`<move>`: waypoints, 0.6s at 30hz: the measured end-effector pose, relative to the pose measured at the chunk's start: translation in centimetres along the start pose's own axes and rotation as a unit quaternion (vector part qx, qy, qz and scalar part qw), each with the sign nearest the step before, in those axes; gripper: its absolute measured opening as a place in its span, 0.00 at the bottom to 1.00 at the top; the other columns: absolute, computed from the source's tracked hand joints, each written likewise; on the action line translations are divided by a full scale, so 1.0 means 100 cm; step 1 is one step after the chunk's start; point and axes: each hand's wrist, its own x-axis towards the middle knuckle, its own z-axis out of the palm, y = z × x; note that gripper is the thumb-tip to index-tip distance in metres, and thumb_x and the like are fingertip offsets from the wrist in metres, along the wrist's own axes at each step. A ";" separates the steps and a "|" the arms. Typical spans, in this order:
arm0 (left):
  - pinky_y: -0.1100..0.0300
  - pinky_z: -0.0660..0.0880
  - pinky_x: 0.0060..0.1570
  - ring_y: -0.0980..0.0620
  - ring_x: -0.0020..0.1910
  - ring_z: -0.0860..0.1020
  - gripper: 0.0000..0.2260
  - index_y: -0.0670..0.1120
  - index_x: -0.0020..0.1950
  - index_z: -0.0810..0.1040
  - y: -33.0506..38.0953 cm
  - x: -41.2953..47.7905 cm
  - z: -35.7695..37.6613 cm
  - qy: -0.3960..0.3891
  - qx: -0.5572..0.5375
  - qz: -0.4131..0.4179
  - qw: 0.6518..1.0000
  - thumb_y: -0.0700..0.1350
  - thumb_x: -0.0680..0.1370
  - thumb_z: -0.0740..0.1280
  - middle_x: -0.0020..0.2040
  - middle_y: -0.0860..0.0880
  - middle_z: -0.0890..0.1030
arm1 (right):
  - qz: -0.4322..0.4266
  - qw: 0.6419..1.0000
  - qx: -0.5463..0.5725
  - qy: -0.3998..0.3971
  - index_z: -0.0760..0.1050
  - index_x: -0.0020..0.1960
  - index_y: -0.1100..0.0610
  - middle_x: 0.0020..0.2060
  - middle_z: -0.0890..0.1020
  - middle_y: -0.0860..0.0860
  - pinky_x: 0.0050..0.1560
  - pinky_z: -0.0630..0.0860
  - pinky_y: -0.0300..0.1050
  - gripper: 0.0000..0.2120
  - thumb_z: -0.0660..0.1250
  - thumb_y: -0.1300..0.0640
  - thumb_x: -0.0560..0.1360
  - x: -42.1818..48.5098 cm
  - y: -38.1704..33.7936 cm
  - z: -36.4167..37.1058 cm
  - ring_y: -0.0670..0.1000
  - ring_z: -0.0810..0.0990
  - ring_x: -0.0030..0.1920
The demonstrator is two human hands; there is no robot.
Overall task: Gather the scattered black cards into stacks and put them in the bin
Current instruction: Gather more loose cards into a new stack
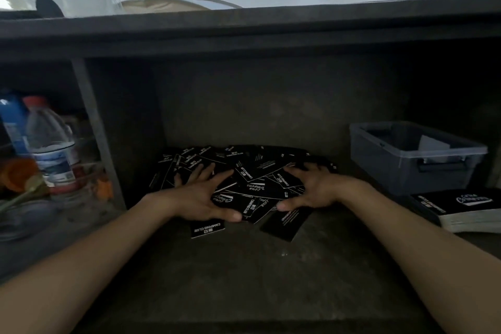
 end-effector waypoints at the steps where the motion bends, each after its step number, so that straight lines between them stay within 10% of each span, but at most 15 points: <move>1: 0.33 0.31 0.72 0.47 0.79 0.31 0.59 0.68 0.79 0.40 0.004 -0.001 -0.001 0.000 -0.001 -0.006 1.000 0.83 0.54 0.61 0.82 0.51 0.35 | 0.004 1.000 -0.008 0.004 0.41 0.76 0.35 0.79 0.44 0.51 0.74 0.50 0.66 0.66 0.60 0.17 0.44 0.000 -0.003 0.001 0.61 0.43 0.78; 4: 0.34 0.37 0.75 0.45 0.80 0.35 0.59 0.66 0.79 0.41 0.014 -0.006 -0.011 -0.030 0.013 -0.023 0.999 0.81 0.55 0.64 0.82 0.51 0.37 | 0.004 1.000 -0.026 0.013 0.43 0.76 0.34 0.79 0.47 0.51 0.73 0.52 0.65 0.62 0.61 0.17 0.48 -0.002 -0.005 -0.002 0.61 0.45 0.77; 7: 0.46 0.59 0.77 0.45 0.79 0.59 0.60 0.64 0.79 0.55 0.017 -0.008 -0.033 -0.054 -0.055 -0.016 0.997 0.81 0.50 0.67 0.82 0.49 0.54 | -0.032 0.999 -0.009 0.026 0.51 0.76 0.35 0.78 0.54 0.53 0.75 0.56 0.57 0.52 0.64 0.21 0.57 -0.004 -0.004 -0.010 0.60 0.51 0.77; 10: 0.57 0.72 0.65 0.53 0.65 0.74 0.43 0.55 0.66 0.76 0.020 0.007 -0.032 0.118 -0.177 -0.013 0.977 0.75 0.56 0.74 0.67 0.52 0.76 | -0.086 0.993 0.004 0.081 0.62 0.75 0.41 0.73 0.65 0.54 0.71 0.64 0.46 0.42 0.70 0.30 0.65 -0.003 0.004 -0.012 0.55 0.64 0.72; 12: 0.55 0.72 0.67 0.53 0.66 0.73 0.34 0.53 0.64 0.75 0.023 0.019 -0.017 0.235 -0.153 0.026 0.960 0.64 0.64 0.79 0.65 0.51 0.75 | -0.111 0.987 -0.006 0.116 0.70 0.70 0.44 0.68 0.72 0.50 0.64 0.69 0.41 0.37 0.72 0.32 0.65 -0.004 0.008 -0.011 0.50 0.71 0.66; 18: 0.67 0.62 0.68 0.53 0.73 0.68 0.23 0.52 0.70 0.76 0.022 0.030 0.003 0.214 -0.074 0.165 0.960 0.51 0.75 0.74 0.74 0.48 0.70 | -0.148 0.973 0.039 0.173 0.81 0.56 0.47 0.45 0.81 0.42 0.39 0.67 0.27 0.29 0.80 0.40 0.58 -0.002 0.008 -0.016 0.40 0.77 0.43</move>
